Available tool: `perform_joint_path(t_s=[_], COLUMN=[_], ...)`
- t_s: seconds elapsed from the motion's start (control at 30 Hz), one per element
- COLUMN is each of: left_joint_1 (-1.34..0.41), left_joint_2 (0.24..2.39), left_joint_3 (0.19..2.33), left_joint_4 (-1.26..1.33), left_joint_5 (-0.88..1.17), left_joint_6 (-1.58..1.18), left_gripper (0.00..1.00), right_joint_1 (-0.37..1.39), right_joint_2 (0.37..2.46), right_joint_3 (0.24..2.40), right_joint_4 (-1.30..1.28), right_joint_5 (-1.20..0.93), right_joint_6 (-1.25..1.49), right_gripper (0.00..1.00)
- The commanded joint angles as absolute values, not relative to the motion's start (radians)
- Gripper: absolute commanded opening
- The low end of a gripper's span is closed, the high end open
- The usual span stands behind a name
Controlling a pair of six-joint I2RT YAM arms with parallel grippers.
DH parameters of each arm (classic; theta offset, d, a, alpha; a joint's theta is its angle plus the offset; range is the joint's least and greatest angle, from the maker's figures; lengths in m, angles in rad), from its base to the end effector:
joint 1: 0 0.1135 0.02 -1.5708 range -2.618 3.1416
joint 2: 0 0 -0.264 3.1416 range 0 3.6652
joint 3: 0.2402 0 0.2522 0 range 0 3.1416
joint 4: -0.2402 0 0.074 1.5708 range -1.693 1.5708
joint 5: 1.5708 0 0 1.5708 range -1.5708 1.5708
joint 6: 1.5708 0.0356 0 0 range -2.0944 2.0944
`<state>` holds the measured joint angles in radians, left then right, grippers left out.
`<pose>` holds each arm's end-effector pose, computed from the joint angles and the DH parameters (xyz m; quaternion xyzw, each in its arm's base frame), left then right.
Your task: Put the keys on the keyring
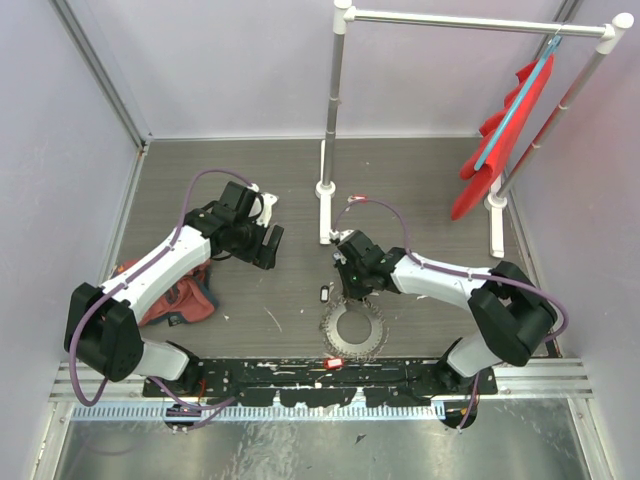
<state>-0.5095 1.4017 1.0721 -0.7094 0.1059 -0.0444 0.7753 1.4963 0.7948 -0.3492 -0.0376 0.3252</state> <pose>0.2446 -0.1409 0.2569 0.2356 0.9344 -0.1209 0.2384 0.1995 0.1974 0.1694 -0.2203 0.9408 0.1499 0.2096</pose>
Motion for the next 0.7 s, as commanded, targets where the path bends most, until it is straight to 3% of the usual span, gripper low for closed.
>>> perform_joint_path(t_s=[0.0,0.33,0.67], left_joint_1=[-0.512,-0.513,-0.512], left_joint_2=[1.402,1.404,1.403], left_joint_3=[1.101,1.101,1.101], left_joint_4=[-0.709,-0.71,-0.71], left_joint_5=[0.115,0.113,0.11], left_joint_6=[-0.031,-0.031,-0.031], left_gripper=[0.83,0.83,0.83], right_joint_1=[0.775,0.767,0.732], right_joint_2=[1.464,1.451,1.451], right_joint_3=[0.811,0.817,0.828], right_joint_4=[-0.373,-0.429,-0.425], right_joint_5=[0.086,0.28,0.324], right_joint_6=[0.342,0.366,0.368], right_gripper=[0.06,0.07,0.09])
